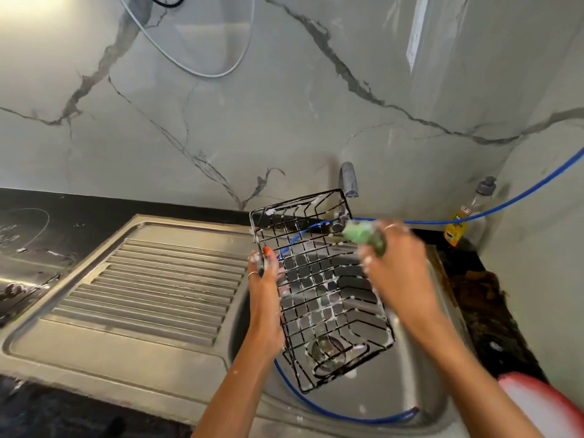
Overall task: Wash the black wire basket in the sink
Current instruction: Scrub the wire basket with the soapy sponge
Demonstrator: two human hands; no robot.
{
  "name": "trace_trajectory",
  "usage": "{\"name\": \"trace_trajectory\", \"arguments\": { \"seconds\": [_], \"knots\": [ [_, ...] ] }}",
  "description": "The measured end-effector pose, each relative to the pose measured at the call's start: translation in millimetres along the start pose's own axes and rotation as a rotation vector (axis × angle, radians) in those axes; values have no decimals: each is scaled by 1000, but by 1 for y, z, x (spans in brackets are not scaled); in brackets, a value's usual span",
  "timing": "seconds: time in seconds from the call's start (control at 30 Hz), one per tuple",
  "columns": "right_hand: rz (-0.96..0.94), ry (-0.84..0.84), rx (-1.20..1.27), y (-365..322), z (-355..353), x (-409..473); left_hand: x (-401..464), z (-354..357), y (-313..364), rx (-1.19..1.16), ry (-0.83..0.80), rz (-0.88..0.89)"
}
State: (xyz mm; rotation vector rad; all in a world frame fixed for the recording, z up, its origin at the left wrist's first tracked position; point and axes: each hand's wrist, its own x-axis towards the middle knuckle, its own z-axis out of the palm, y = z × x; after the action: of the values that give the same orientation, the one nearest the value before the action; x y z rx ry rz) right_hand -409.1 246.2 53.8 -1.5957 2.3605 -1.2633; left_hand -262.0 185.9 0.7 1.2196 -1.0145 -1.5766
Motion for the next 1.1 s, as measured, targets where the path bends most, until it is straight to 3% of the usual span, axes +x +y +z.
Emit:
{"name": "trace_trajectory", "arguments": {
  "seconds": [0.07,0.13,0.3,0.4,0.5,0.63,0.7,0.73,0.8,0.87,0.97,1.1],
  "knots": [
    [66,202,91,16,-11,19,2,-5,2,38,-68,-52],
    [243,220,254,41,-13,32,3,-10,4,27,-131,-97],
    [642,-315,1015,53,3,14,12,-16,5,-193,-217,-228],
    [609,-448,1088,43,6,1,18,-16,13,-144,-237,-279],
    [658,-469,1052,39,6,-4,25,-13,25,123,-157,-235],
    [718,-450,1180,34,11,-8,30,-1,26,262,3,85],
    [728,-437,1270,22,16,-8,29,6,26,209,-137,140],
    [714,-431,1295,15,20,-8,26,7,27,81,-222,47],
    [659,-360,1253,4,29,-8,18,3,25,-188,-309,-227],
    [589,-265,1133,-7,34,-6,19,-4,12,-362,-350,-360],
    [484,-202,805,-12,45,-7,21,-11,-2,-565,-325,-421],
    [352,-161,361,-17,64,-5,25,-16,4,-558,-416,-416]
  ]
}}
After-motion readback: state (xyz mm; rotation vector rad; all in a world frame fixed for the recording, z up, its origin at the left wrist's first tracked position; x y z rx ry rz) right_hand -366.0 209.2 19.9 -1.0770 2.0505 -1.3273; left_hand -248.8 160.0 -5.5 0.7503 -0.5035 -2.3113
